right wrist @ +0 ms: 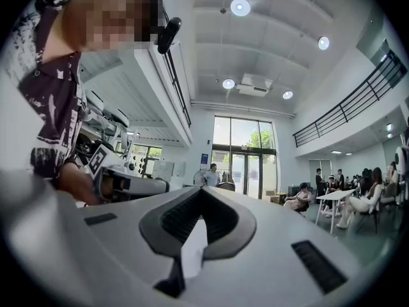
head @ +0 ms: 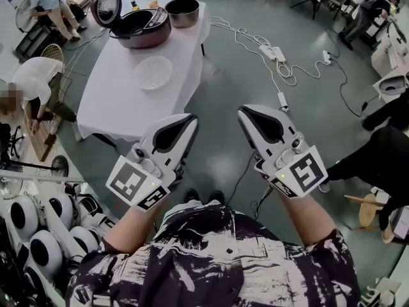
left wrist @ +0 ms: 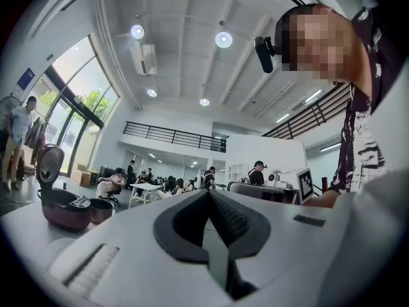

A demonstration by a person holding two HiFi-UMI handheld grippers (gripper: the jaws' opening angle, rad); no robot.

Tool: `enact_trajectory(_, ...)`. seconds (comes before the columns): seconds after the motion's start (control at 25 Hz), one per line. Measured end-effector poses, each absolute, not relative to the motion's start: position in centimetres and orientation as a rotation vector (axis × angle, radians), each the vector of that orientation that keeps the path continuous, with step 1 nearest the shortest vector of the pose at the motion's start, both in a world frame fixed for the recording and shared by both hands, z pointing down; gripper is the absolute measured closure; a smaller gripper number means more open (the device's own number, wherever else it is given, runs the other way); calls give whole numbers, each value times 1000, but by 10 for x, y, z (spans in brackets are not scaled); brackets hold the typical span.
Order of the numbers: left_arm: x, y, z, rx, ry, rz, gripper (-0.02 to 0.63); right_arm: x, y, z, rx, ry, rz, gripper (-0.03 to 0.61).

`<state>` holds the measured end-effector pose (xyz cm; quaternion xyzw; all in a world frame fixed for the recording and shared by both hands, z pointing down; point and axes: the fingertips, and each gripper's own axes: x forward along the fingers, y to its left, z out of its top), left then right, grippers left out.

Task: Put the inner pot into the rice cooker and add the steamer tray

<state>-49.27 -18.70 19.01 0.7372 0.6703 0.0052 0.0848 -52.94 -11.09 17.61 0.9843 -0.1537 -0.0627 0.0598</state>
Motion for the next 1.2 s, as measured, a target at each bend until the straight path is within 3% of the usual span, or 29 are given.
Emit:
enact_trajectory(0.12, -491, -187, 192, 2200, 1994, 23, 609, -529, -108, 176, 2985, -471, -232, 589)
enact_trajectory(0.16, -491, -187, 193, 2201, 1992, 26, 609, -526, -107, 177, 3006, -470, -246, 432)
enact_trajectory(0.2, -490, -186, 195, 2203, 1990, 29, 609, -524, -104, 178, 3030, -459, -256, 161)
enact_trajectory(0.28, -489, -182, 197, 2206, 1986, 40, 609, -522, -98, 182, 3055, -438, -269, 115)
enact_trajectory(0.52, -480, -158, 202, 2232, 1964, 49, 609, -525, -88, 193, 3061, -507, -240, 60)
enact_trajectory(0.92, -448, -122, 215, 2297, 1935, 38, 609, -505, -43, 202, 3070, -514, -211, 60)
enact_trajectory(1.2, -375, -77, 233, 2274, 1942, 45, 609, -434, -2, 217, 3061, -490, -166, 60)
